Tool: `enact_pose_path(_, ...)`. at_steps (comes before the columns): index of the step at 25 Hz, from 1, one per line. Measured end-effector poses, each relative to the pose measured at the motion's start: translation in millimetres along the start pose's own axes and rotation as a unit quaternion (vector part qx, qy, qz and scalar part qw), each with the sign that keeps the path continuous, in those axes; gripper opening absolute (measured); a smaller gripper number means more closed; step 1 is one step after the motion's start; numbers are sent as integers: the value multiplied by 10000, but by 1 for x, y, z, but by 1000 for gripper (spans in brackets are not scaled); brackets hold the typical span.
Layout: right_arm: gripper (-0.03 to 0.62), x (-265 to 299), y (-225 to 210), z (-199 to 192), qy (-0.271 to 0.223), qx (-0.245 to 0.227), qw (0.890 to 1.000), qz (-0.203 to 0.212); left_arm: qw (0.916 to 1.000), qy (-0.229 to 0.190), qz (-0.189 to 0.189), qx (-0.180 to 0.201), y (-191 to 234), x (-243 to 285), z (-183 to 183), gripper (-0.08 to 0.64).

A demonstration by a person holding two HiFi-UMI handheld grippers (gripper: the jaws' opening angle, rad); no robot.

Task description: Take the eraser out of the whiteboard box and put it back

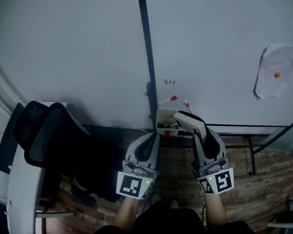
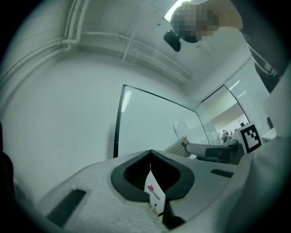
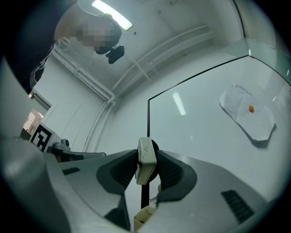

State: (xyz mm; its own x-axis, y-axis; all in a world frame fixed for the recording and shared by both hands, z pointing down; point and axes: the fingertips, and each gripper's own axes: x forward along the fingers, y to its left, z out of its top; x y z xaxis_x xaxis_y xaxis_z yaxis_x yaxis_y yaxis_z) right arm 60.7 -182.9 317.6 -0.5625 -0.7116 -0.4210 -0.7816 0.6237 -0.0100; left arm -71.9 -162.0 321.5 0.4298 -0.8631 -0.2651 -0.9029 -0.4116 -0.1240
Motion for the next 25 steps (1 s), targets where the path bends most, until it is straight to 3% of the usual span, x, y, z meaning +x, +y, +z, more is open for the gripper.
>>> enact_pose_path(12, 117, 24, -15, -14, 365, -717, 9966, 151, 9997, 223, -23, -132, 16, 12, -27, 5)
enact_pose_path(19, 117, 36, -20, -31, 524, -856, 9948, 193, 9989, 376, -61, -256, 30, 27, -44, 5)
enact_pose_path(25, 117, 50, -22, -56, 976, -1215, 9857, 637, 9987, 427, -111, -245, 40, 38, -61, 5)
